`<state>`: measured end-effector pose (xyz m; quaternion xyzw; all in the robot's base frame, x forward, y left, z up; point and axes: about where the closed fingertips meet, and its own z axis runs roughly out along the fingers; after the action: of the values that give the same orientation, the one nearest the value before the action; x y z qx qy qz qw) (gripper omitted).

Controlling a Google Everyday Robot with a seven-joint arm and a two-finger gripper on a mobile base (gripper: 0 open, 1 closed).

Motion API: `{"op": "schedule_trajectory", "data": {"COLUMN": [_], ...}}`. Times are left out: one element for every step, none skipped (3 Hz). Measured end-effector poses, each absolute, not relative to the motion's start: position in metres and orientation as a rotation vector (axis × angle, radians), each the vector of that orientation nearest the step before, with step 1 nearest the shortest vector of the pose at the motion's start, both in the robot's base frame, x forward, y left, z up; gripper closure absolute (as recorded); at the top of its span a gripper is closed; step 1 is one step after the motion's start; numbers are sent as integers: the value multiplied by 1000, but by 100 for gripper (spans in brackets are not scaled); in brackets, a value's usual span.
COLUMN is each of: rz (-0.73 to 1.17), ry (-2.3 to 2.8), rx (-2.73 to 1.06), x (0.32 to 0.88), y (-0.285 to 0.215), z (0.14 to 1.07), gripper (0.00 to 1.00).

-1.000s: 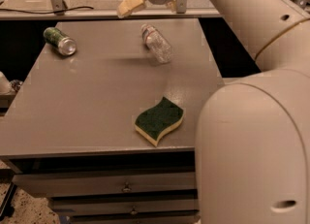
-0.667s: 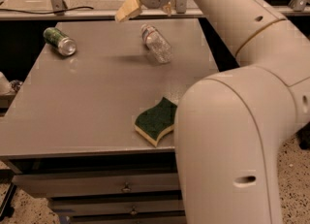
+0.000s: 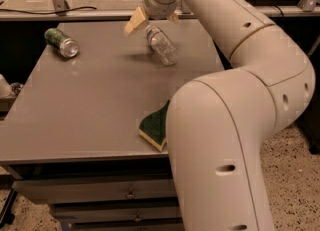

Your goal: Place water bottle upright

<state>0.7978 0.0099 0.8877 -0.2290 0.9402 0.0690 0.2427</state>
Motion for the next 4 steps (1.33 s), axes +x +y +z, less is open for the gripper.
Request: {"op": "schedule_trajectory", "data": {"rz": [163,150,149,151], "ry": [2593,2611,2631,2639], "rx": [-642,-683,-734,-767], "x": [801,802,803,802], "y": [3,3,7,8], "z": [874,864,852,845], "gripper": [0,0,0,16]}}
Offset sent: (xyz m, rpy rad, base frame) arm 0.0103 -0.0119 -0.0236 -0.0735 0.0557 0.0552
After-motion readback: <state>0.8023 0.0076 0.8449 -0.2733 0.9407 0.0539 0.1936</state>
